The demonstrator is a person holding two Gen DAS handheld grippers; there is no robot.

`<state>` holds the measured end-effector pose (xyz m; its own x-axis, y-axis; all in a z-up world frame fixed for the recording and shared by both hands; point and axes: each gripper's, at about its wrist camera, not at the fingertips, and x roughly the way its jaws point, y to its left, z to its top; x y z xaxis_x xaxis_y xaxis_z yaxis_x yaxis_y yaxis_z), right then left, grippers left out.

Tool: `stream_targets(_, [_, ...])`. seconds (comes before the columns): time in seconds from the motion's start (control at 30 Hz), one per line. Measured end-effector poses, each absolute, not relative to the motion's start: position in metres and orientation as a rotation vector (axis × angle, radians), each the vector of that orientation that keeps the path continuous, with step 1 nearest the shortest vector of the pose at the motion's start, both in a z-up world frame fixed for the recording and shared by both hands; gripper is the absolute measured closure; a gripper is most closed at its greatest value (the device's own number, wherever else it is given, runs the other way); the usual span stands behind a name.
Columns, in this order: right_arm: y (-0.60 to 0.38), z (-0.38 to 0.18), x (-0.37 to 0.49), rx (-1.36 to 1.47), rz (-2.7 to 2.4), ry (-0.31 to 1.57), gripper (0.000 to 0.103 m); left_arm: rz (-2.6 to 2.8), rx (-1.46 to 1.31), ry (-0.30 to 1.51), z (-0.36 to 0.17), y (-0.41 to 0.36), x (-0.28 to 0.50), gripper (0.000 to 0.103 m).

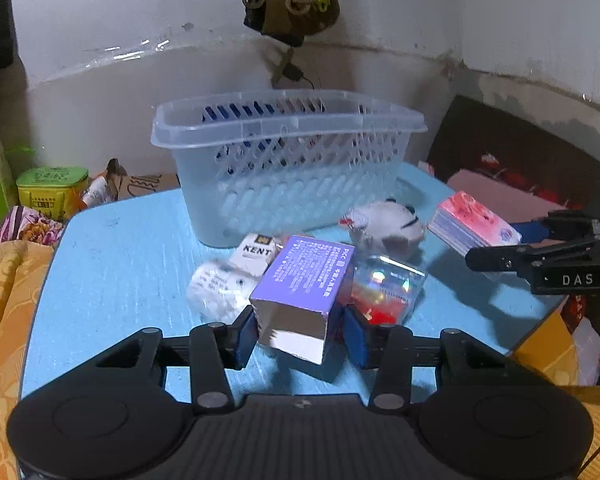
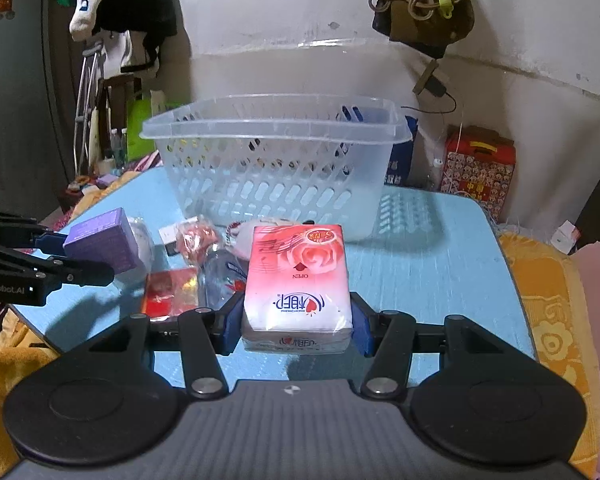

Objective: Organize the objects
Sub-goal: 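Grasp the pink tissue pack with the right tool while the left grasps the purple box, then carry both items over the basket and open both tools to drop them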

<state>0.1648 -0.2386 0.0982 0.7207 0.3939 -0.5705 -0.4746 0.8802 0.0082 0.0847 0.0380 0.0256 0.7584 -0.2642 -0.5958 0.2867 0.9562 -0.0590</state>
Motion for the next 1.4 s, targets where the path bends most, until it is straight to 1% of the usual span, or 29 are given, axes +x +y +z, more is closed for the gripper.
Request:
stream_targets(0.3, [-0.238,0.101,0.16,-0.13,0.489,0.567,0.047,-0.294,0.035,0.615,0.031,0.043,0.086,0.054])
stream_targets(0.53, [-0.245,0.121,0.152,-0.072,0.511,0.498,0.047,-0.255,0.042,0.533,0.043,0.044,0.08,0.054])
stream_targets(0.8, [-0.246,0.113,0.157,-0.079,0.502,0.533,0.047,-0.246,0.055,0.522,0.046,0.04,0.078,0.055])
stream_targets(0.93, [-0.249,0.127,0.151,-0.054,0.509,0.482,0.047,-0.239,0.042,0.485,0.055,0.041,0.074,0.055])
stream_targets(1.03, [-0.244,0.15,0.152,-0.069,0.514,0.403,0.047,-0.237,0.03,0.414,0.08,0.043,0.075,0.055])
stream_targets(1.13, [-0.227,0.175,0.166,-0.129,0.496,0.305,0.047,-0.247,0.015,0.362,0.11,0.04,0.097,0.055])
stream_targets(1.2, [-0.216,0.181,0.186,-0.153,0.478,0.189,0.047,-0.224,0.015,0.314,0.126,0.037,0.121,0.055])
stream_targets(1.23, [-0.212,0.18,0.197,-0.161,0.455,0.164,0.047,-0.211,0.014,0.299,0.13,0.035,0.133,0.055])
stream_targets(1.33, [-0.206,0.166,0.239,-0.122,0.423,0.159,0.047,-0.135,0.026,0.25,0.127,0.031,0.17,0.055])
stream_targets(1.4, [-0.205,0.153,0.26,-0.085,0.41,0.178,0.047,-0.125,0.02,0.264,0.118,0.029,0.19,0.055])
